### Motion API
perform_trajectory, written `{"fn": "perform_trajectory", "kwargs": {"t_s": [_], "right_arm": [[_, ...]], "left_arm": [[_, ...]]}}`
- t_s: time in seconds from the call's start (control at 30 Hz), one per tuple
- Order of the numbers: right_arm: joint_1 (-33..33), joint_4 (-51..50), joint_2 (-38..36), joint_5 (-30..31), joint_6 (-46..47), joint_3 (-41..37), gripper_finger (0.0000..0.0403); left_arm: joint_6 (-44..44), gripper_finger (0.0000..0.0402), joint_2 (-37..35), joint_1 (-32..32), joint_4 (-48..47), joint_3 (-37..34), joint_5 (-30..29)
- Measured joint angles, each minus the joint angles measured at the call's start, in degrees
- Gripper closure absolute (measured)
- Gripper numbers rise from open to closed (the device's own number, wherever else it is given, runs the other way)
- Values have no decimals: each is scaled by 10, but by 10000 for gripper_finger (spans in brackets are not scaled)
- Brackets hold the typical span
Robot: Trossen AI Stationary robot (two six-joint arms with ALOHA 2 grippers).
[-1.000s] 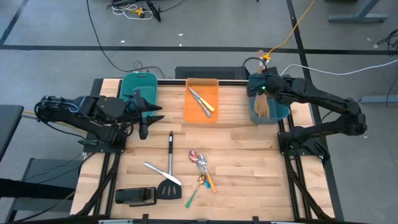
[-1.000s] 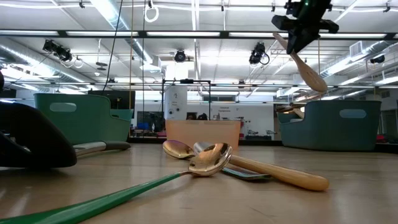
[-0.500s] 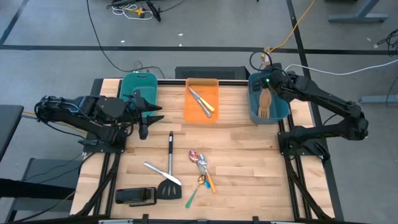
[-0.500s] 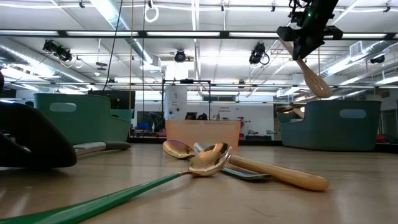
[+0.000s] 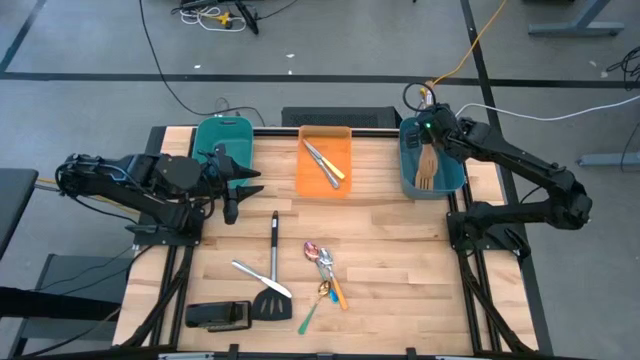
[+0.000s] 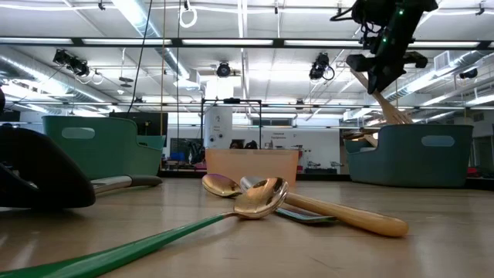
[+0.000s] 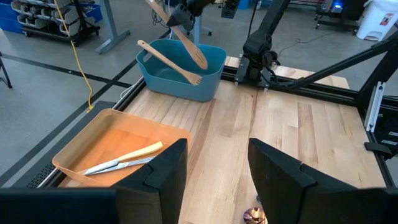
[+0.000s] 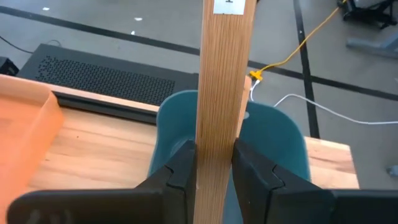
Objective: Pick & Place Kitchen Items
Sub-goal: Put the brown spatula into the blue bin, then put the gold spoon into the green bin
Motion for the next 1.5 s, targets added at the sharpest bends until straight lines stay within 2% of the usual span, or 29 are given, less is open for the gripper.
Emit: {"fn": "perform_trajectory", "kwargs": {"t_s": [0.67, 0.83, 1.0, 1.27, 1.5], "right_arm": [[-12, 4, 0, -12, 0, -4, 317], [-25, 27, 0, -17, 0, -44, 317], [-53, 90, 0, -71, 0, -96, 315], [-71, 110, 0, -81, -1, -135, 243], [-71, 112, 0, -83, 0, -136, 237]], "left_arm": [[0, 225, 0, 0, 0, 0, 0], [0, 225, 0, 0, 0, 0, 0], [0, 225, 0, 0, 0, 0, 0], [0, 225, 0, 0, 0, 0, 0], [0, 225, 0, 0, 0, 0, 0]]}}
